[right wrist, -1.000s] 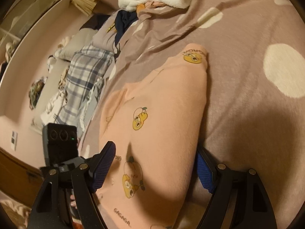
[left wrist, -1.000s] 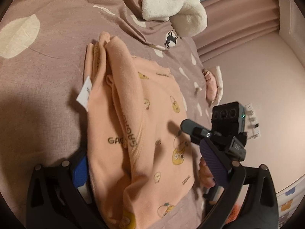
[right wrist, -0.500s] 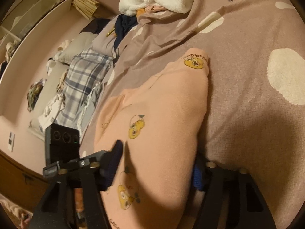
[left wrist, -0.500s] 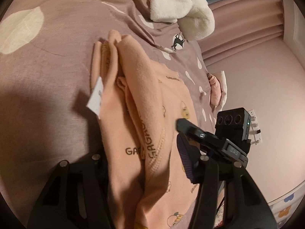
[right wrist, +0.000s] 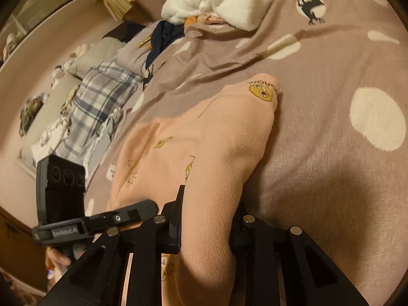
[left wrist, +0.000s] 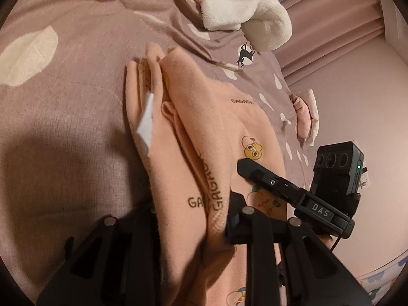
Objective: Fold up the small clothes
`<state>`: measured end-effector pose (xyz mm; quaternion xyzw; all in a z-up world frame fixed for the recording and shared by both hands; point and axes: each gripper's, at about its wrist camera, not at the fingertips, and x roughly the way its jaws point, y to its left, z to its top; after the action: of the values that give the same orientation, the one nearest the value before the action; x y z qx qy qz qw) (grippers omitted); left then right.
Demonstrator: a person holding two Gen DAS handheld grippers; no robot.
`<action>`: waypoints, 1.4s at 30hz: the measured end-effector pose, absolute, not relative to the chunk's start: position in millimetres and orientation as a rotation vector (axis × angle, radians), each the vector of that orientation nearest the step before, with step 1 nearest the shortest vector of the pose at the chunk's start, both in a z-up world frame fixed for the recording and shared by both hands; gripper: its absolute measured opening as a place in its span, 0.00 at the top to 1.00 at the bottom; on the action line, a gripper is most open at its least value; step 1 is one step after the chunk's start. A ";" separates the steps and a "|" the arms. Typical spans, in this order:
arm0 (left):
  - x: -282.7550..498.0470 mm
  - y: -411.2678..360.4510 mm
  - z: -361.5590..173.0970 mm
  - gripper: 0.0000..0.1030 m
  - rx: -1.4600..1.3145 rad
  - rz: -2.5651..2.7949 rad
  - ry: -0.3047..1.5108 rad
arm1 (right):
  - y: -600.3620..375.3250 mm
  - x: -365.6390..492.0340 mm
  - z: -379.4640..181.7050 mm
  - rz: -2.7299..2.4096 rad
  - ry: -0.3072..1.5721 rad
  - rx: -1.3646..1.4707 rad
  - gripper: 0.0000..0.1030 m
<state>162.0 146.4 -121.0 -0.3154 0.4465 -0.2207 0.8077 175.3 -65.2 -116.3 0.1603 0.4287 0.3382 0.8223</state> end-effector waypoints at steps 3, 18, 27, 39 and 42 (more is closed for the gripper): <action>159.9 140.5 -112.0 0.77 -0.633 -0.457 0.944 | -66.5 174.5 -113.3 0.720 0.909 0.342 0.76; 139.3 119.4 -73.6 0.77 -0.542 -0.454 0.904 | -79.2 155.2 -84.7 0.720 0.883 0.353 0.76; 120.9 96.1 -62.5 0.77 -0.478 -0.442 0.887 | -91.9 137.3 -73.4 0.675 0.874 0.321 0.76; 99.5 69.9 -49.7 0.76 -0.429 -0.460 0.867 | -115.3 113.7 -63.4 0.644 0.854 0.314 0.76; 93.5 64.6 -48.9 0.76 -0.415 -0.459 0.867 | -119.1 108.0 -63.9 0.642 0.851 0.316 0.76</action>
<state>93.5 64.6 -48.9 -0.1980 0.4131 -0.2190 0.8615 108.0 -119.1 -63.9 0.1498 0.4041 0.3047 0.8494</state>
